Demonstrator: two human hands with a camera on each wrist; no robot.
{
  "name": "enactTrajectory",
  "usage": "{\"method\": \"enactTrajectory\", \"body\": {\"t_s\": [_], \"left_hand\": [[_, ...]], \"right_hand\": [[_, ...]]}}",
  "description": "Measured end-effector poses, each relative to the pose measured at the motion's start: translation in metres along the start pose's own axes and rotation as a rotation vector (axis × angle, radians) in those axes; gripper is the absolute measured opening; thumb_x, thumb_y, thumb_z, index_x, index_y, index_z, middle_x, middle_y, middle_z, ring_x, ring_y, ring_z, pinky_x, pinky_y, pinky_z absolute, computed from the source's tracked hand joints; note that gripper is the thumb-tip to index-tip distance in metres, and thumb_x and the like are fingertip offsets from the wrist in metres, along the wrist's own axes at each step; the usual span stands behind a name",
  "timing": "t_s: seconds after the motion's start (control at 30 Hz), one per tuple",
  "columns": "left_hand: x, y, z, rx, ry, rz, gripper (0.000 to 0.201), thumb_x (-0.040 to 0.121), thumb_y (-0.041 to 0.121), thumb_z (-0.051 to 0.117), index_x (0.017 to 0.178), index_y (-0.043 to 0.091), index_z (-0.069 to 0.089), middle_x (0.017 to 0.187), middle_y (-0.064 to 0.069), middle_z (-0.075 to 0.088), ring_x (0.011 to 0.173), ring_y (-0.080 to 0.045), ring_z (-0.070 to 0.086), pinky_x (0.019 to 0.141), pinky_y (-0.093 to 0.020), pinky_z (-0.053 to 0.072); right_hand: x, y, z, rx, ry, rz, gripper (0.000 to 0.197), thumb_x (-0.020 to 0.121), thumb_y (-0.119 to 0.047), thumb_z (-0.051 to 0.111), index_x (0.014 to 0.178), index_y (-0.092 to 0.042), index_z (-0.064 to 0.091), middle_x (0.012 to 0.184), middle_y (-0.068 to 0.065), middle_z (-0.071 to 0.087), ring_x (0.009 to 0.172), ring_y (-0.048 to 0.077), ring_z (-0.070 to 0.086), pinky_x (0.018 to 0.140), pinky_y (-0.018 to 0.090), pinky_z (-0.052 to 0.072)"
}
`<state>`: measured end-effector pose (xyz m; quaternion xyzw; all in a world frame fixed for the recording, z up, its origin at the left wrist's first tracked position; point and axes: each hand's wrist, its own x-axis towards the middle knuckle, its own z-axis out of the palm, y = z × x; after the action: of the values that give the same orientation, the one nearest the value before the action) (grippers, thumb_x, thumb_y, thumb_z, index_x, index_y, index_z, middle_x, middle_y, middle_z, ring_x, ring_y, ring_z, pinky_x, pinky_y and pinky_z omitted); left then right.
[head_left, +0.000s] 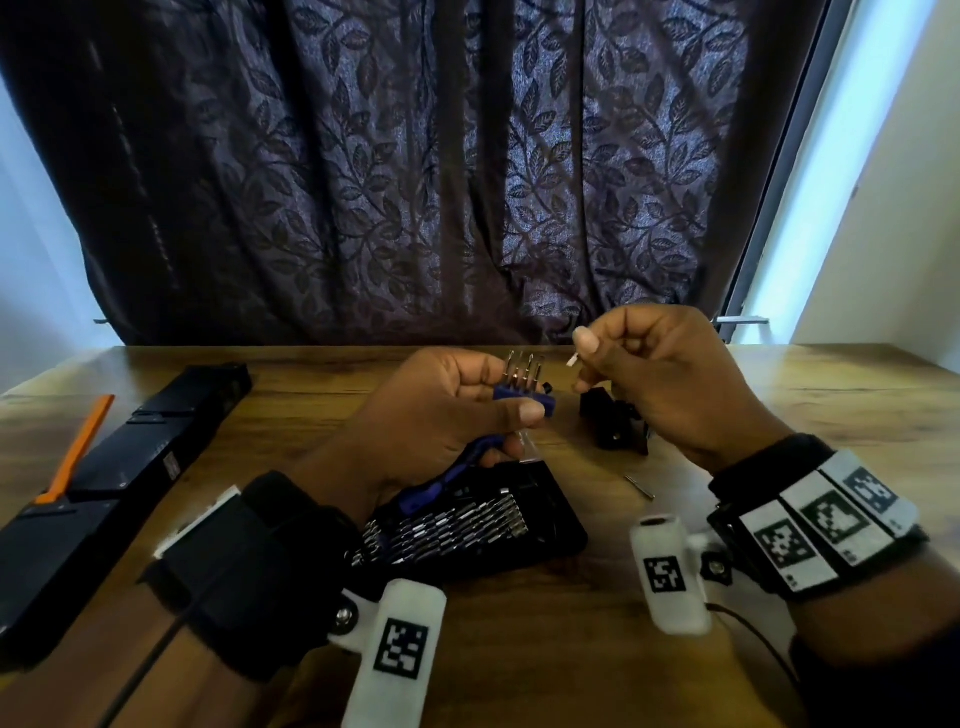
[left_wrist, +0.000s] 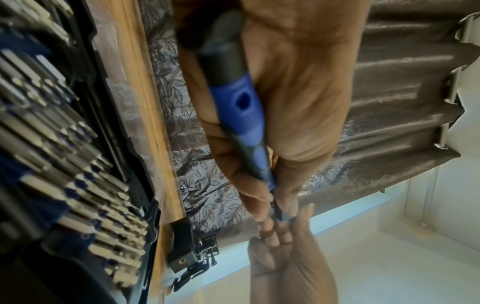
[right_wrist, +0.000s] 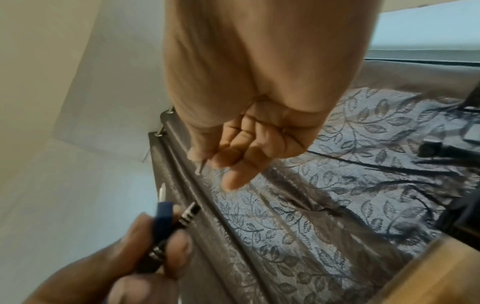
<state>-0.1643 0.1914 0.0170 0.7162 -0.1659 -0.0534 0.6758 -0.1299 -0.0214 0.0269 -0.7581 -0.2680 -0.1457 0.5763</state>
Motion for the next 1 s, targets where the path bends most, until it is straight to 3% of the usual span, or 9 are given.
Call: {"method": "enactTrajectory", "body": {"t_s": [0.13, 0.3, 0.43, 0.53, 0.67, 0.9, 1.0], "left_hand": [[0.001, 0.000, -0.001, -0.006, 0.027, 0.009, 0.026, 0.070, 0.016, 0.078, 0.094, 0.007, 0.074, 0.081, -0.015, 0.076, 0.060, -0.013, 0.068, 0.049, -0.019, 0.051], [0.002, 0.000, -0.001, -0.031, 0.041, 0.001, 0.021, 0.074, 0.013, 0.078, 0.094, 0.006, 0.074, 0.078, -0.012, 0.075, 0.060, -0.013, 0.068, 0.048, -0.019, 0.051], [0.002, 0.000, -0.001, -0.049, 0.058, -0.006, 0.007, 0.085, 0.009, 0.074, 0.091, 0.008, 0.075, 0.080, -0.012, 0.076, 0.061, -0.013, 0.068, 0.048, -0.019, 0.050], [0.001, 0.001, 0.000, -0.053, 0.057, 0.005, 0.020, 0.077, 0.018, 0.076, 0.094, 0.008, 0.075, 0.086, -0.015, 0.076, 0.062, -0.014, 0.068, 0.048, -0.020, 0.051], [0.001, 0.000, 0.001, -0.080, 0.051, -0.001, 0.023, 0.075, 0.018, 0.076, 0.096, 0.007, 0.075, 0.084, -0.013, 0.076, 0.061, -0.014, 0.068, 0.048, -0.020, 0.051], [0.000, 0.000, 0.002, -0.085, 0.043, -0.006, 0.027, 0.075, 0.017, 0.075, 0.099, 0.003, 0.073, 0.087, -0.016, 0.076, 0.062, -0.014, 0.068, 0.049, -0.020, 0.052], [0.000, 0.000, 0.002, -0.086, 0.043, -0.014, 0.027, 0.073, 0.019, 0.076, 0.097, 0.006, 0.074, 0.090, -0.021, 0.074, 0.062, -0.014, 0.068, 0.050, -0.019, 0.052]], "right_hand": [[-0.002, -0.002, 0.005, -0.028, -0.099, -0.128, 0.019, 0.093, -0.017, 0.067, 0.086, 0.000, 0.072, 0.075, 0.013, 0.074, 0.063, 0.006, 0.067, 0.062, 0.014, 0.049], [-0.002, 0.000, 0.004, -0.158, -0.124, -0.216, 0.022, 0.095, -0.025, 0.065, 0.088, -0.006, 0.075, 0.078, 0.003, 0.075, 0.069, 0.013, 0.071, 0.066, 0.017, 0.052], [-0.001, 0.003, 0.005, -0.125, -0.114, -0.213, 0.019, 0.094, -0.020, 0.066, 0.090, -0.004, 0.076, 0.080, 0.005, 0.076, 0.071, 0.012, 0.071, 0.067, 0.017, 0.052], [-0.002, 0.004, 0.007, -0.065, -0.096, -0.203, 0.015, 0.091, -0.020, 0.069, 0.090, -0.007, 0.076, 0.081, 0.004, 0.076, 0.071, 0.009, 0.070, 0.068, 0.018, 0.053], [-0.003, 0.004, 0.010, -0.048, -0.104, -0.215, 0.010, 0.090, -0.022, 0.069, 0.089, -0.015, 0.076, 0.082, 0.000, 0.077, 0.072, 0.008, 0.070, 0.068, 0.019, 0.054], [-0.004, 0.002, 0.012, -0.014, -0.106, -0.228, 0.011, 0.091, -0.013, 0.069, 0.091, -0.004, 0.076, 0.083, 0.004, 0.077, 0.070, 0.006, 0.070, 0.065, 0.015, 0.052], [-0.005, 0.003, 0.012, -0.005, -0.108, -0.226, 0.007, 0.093, -0.007, 0.068, 0.091, -0.005, 0.075, 0.079, -0.004, 0.077, 0.065, 0.001, 0.068, 0.061, 0.011, 0.049]]}}
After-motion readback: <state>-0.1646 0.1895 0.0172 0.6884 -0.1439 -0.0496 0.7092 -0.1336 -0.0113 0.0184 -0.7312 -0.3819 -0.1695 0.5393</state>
